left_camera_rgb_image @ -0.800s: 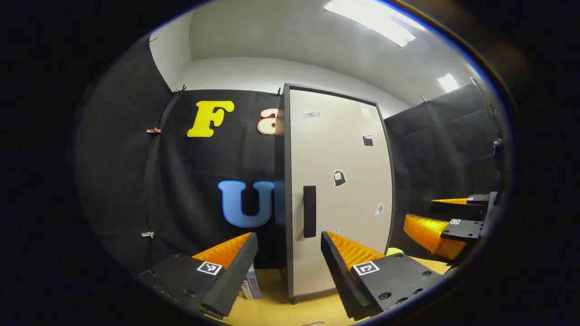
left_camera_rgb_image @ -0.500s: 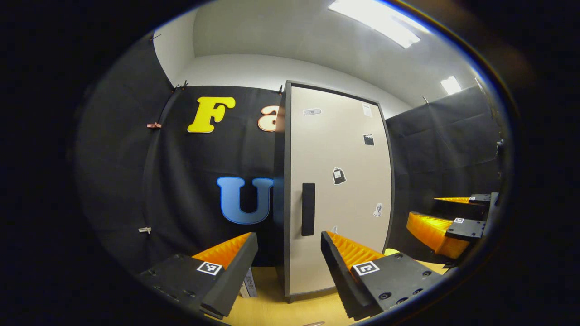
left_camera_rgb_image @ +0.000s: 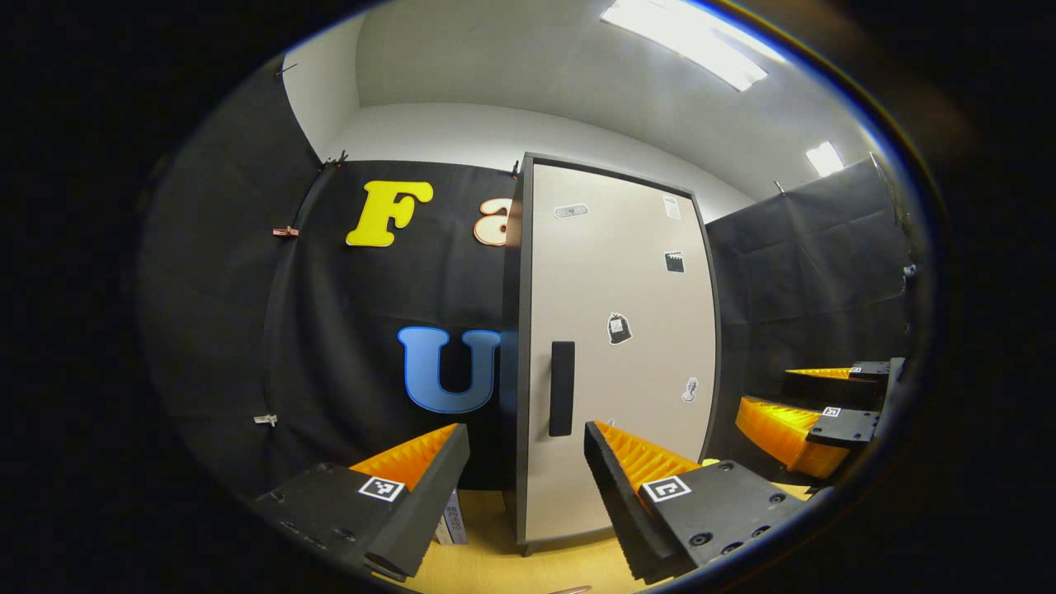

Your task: Open the cabinet door with the right hand, grasp the bottle in the cabinet with the left hand and place it on the coaster, then close the cabinet door with the right hand.

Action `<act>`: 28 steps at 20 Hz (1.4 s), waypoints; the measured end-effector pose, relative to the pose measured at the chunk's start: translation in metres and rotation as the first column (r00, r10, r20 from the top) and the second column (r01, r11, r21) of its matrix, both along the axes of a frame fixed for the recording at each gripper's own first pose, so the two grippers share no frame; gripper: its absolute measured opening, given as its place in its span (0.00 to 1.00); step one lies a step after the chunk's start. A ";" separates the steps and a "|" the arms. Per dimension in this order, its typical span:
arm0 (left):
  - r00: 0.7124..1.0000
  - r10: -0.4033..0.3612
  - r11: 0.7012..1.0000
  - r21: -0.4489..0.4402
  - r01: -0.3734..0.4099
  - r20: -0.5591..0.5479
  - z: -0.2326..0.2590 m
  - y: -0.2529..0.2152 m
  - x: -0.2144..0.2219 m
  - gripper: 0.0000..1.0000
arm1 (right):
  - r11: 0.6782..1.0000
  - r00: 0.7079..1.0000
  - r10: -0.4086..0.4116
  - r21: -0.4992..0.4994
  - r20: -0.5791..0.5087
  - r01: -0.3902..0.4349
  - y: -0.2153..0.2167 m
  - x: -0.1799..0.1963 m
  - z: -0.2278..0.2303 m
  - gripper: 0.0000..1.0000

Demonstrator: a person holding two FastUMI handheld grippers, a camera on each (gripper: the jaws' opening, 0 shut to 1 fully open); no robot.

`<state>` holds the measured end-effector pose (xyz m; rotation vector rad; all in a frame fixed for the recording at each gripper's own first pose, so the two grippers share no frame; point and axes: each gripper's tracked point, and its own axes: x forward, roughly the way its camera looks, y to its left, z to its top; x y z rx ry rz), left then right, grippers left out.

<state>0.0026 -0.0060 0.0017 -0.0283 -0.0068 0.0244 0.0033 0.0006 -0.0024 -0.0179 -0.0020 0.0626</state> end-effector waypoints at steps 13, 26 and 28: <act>1.000 0.024 1.000 -0.017 -0.024 0.000 -0.004 0.019 -0.001 0.89 | 1.000 1.000 0.014 0.023 0.013 -0.015 0.012 0.009 0.005 0.98; 0.999 0.043 0.998 -0.034 -0.044 -0.014 -0.015 0.066 -0.012 0.89 | 0.998 0.998 0.051 0.042 0.037 -0.052 0.078 0.042 0.009 0.97; 0.998 0.056 0.998 -0.038 -0.057 -0.023 -0.019 0.080 -0.015 0.89 | 0.997 0.998 0.064 0.045 0.029 -0.066 0.094 0.052 0.004 0.97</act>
